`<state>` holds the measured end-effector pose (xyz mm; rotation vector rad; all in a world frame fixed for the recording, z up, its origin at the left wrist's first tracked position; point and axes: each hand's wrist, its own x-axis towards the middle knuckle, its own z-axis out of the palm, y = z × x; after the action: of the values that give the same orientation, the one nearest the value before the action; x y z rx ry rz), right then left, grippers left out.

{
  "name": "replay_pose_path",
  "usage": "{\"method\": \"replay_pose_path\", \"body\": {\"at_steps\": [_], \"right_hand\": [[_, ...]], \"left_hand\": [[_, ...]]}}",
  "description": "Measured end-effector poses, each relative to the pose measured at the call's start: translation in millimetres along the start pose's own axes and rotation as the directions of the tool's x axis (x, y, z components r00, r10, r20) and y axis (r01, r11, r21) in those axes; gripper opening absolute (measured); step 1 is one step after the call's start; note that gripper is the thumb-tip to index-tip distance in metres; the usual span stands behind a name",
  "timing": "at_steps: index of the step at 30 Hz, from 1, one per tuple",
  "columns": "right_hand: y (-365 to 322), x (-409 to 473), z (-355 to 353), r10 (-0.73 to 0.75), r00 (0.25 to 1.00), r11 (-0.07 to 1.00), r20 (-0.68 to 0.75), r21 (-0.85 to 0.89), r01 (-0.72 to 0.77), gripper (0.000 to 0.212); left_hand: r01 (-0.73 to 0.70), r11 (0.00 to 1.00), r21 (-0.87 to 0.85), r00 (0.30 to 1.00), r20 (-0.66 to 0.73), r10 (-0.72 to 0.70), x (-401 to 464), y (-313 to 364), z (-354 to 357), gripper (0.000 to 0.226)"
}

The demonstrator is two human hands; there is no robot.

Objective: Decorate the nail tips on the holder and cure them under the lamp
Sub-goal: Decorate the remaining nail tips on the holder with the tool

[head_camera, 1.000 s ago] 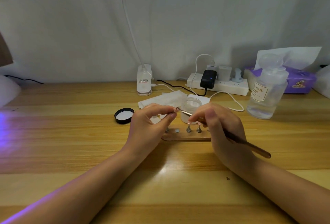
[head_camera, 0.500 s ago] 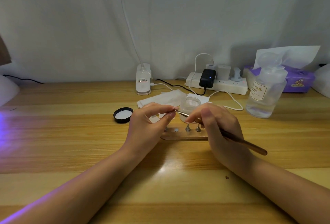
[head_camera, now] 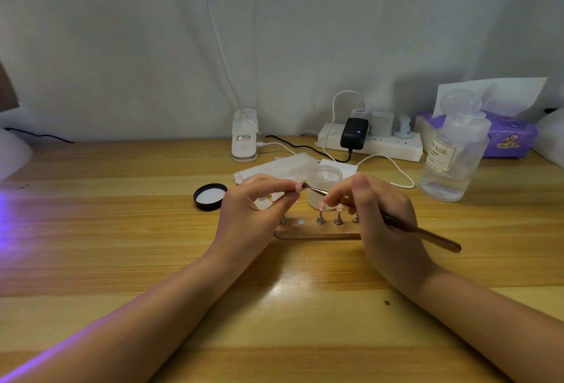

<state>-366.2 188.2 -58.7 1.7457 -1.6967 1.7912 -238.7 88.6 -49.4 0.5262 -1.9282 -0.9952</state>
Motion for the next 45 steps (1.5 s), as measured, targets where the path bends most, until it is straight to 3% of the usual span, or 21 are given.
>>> {"method": "replay_pose_path", "body": {"at_steps": [2,4,9,16,22,29,35,40,45], "right_hand": [[1.9,0.7,-1.2,0.118,0.992,0.99,-0.054,0.081,-0.113,0.036],[2.4,0.8,-1.7,0.136,0.989,0.987,-0.065,0.091,-0.13,0.035],[-2.4,-0.5,1.6,-0.131,0.991,0.988,0.038,-0.075,0.134,0.041],[2.0,2.2,-2.0,0.112,0.991,0.992,-0.07,0.062,-0.108,0.035],[-0.5,1.1,1.7,-0.111,0.992,0.988,0.064,-0.098,0.117,0.038],[2.3,-1.2,-1.5,-0.061,0.997,0.996,-0.047,-0.064,0.058,0.043],[1.9,1.4,2.3,-0.114,0.993,0.989,0.023,-0.091,0.116,0.043],[2.5,-0.1,0.6,-0.03,1.0,0.998,-0.003,-0.057,0.03,0.045],[0.5,-0.4,-2.0,0.081,0.995,0.992,-0.053,0.1,-0.075,0.043]], "left_hand": [[-0.001,1.0,-0.001,1.0,0.005,0.001,0.1,-0.5,-0.1,0.022],[0.001,1.0,-0.003,1.0,0.006,-0.001,0.2,-1.0,0.2,0.022],[-0.003,1.0,-0.011,1.0,0.006,0.003,0.6,-2.0,0.2,0.023],[0.023,0.999,-0.044,1.0,0.012,-0.023,-0.3,-1.1,0.4,0.022],[0.012,1.0,-0.024,1.0,0.009,-0.012,-0.7,-0.5,1.5,0.025],[0.009,1.0,0.0,1.0,0.024,-0.009,-0.8,-0.1,1.2,0.027],[-0.002,1.0,0.019,1.0,0.024,0.002,-0.8,0.2,1.7,0.032],[-0.004,0.999,0.034,0.999,0.038,0.002,-0.4,-0.3,1.9,0.028],[-0.007,1.0,0.028,1.0,0.025,0.006,-0.3,0.1,1.8,0.025]]}}
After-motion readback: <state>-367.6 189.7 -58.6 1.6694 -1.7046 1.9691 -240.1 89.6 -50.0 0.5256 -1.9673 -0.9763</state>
